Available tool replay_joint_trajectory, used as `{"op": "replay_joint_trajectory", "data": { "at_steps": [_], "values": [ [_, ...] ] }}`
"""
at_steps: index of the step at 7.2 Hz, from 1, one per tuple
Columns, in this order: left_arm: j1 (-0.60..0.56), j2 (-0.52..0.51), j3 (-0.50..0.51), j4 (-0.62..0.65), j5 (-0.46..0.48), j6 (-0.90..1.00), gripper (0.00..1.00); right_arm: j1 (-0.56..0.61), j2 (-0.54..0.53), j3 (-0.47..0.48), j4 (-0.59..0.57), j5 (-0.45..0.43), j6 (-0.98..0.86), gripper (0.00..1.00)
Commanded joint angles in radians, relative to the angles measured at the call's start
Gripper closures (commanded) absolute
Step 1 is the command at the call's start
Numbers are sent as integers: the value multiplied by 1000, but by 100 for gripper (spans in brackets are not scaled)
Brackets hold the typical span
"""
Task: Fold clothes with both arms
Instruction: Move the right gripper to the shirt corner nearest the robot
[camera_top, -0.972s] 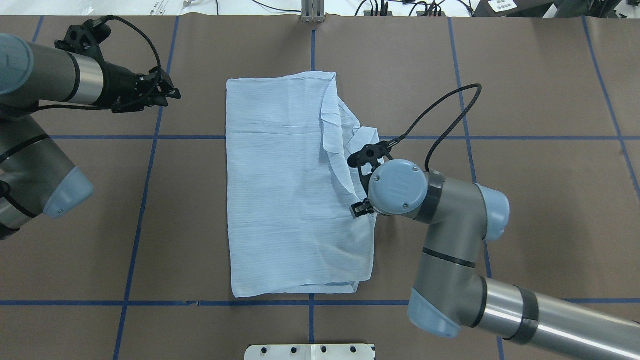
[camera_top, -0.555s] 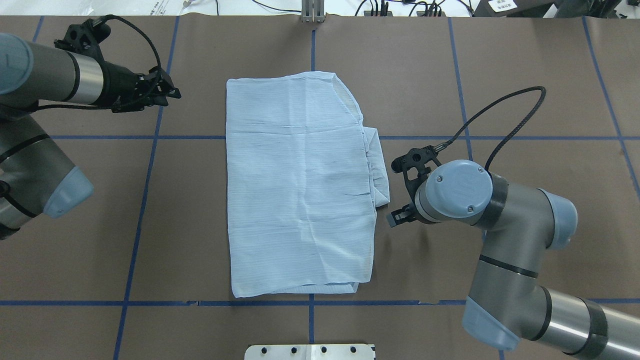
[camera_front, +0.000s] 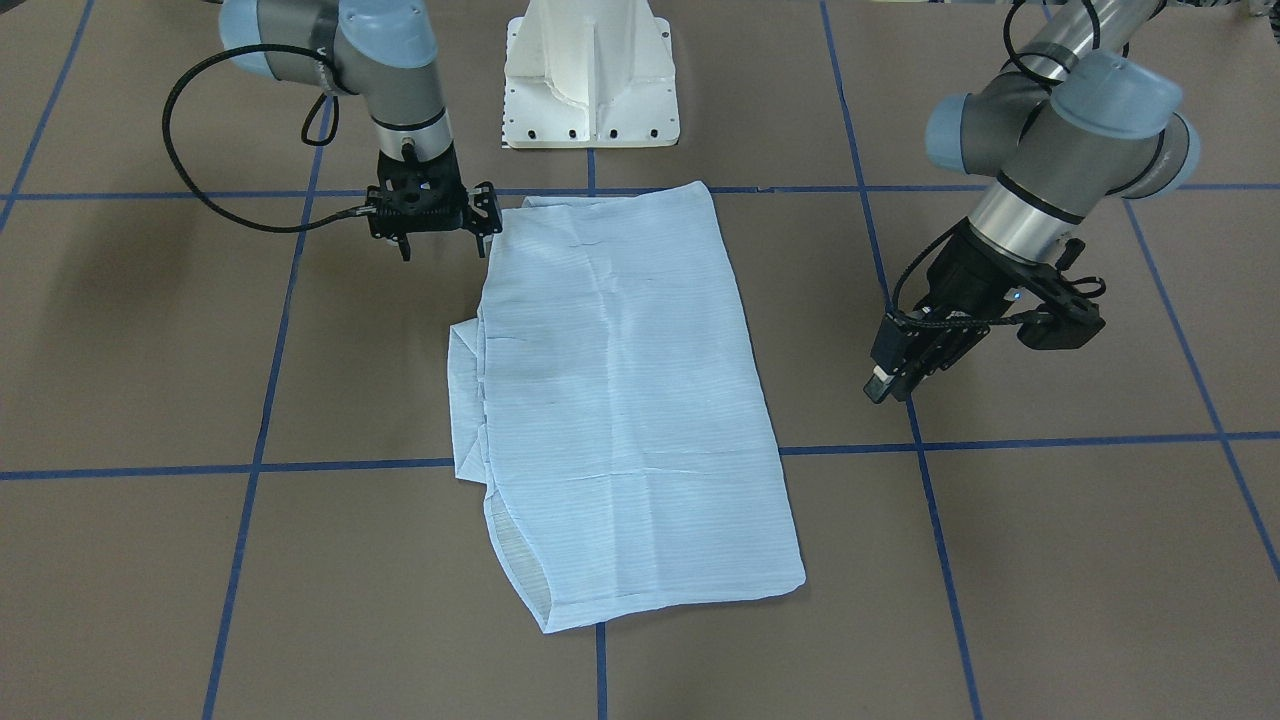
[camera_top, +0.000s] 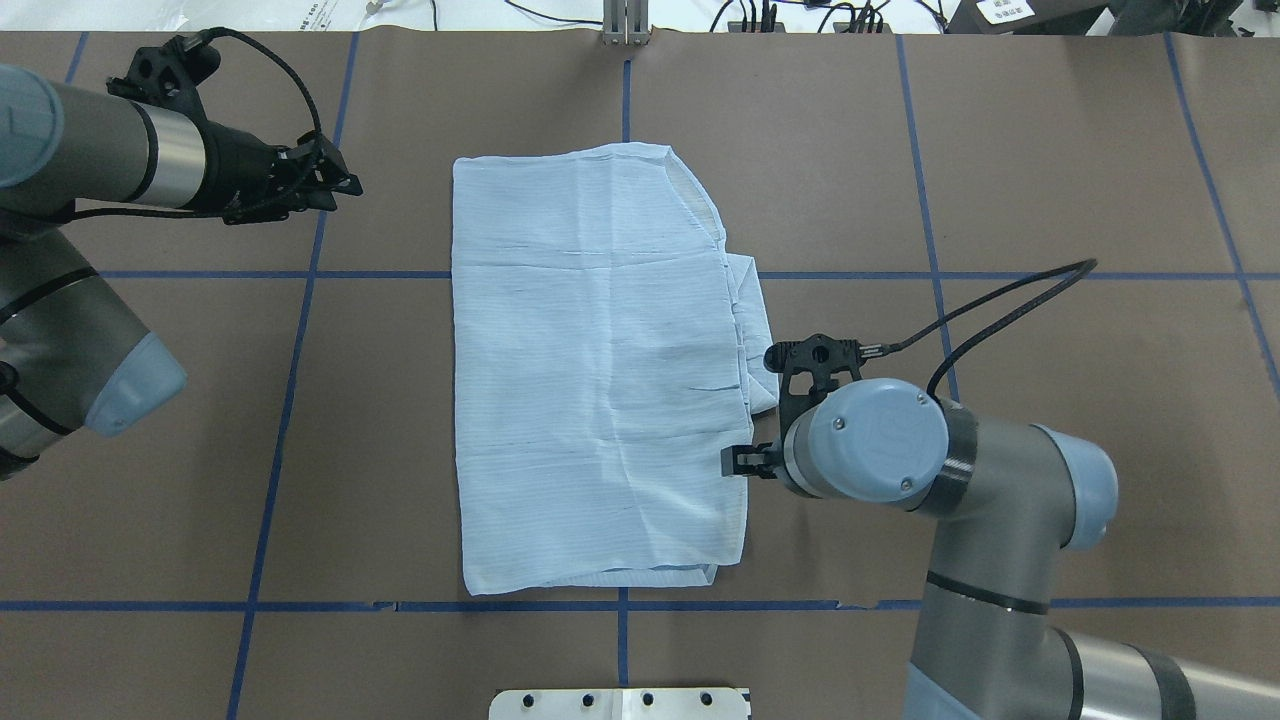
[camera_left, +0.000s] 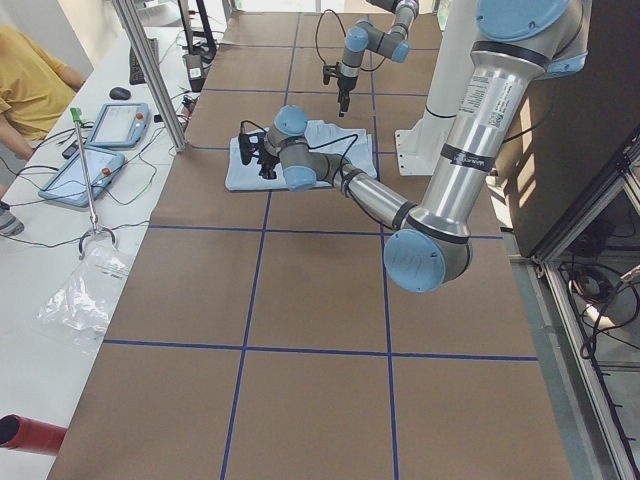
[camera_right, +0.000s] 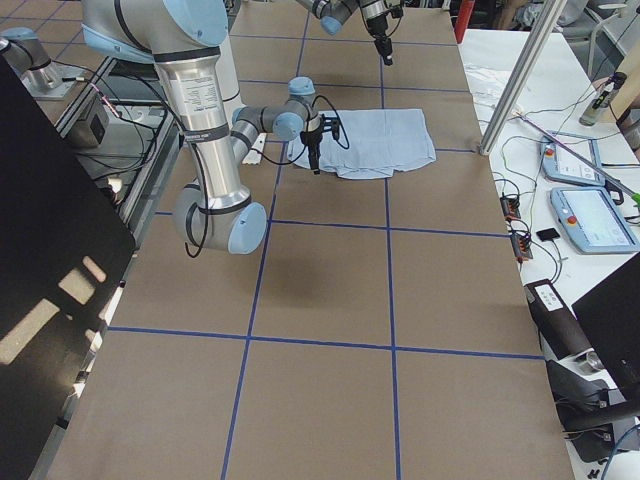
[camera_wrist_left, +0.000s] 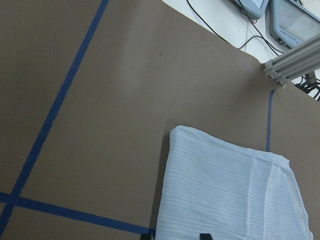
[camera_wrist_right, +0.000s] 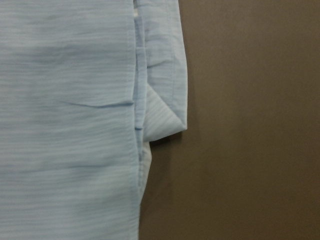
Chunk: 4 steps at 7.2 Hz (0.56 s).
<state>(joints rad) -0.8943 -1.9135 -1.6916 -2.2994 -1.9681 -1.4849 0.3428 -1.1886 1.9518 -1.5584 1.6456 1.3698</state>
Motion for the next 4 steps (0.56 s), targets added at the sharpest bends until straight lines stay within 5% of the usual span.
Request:
{"op": "replay_joint_trajectory", "data": {
  "at_steps": [1,4],
  "values": [
    [0,1,0,0,0,0,57,-105,58,-4,15,-84,440,0],
    [0,8,0,0,3,0,57,-201,60,-7,15,-185,912,1]
  ]
}}
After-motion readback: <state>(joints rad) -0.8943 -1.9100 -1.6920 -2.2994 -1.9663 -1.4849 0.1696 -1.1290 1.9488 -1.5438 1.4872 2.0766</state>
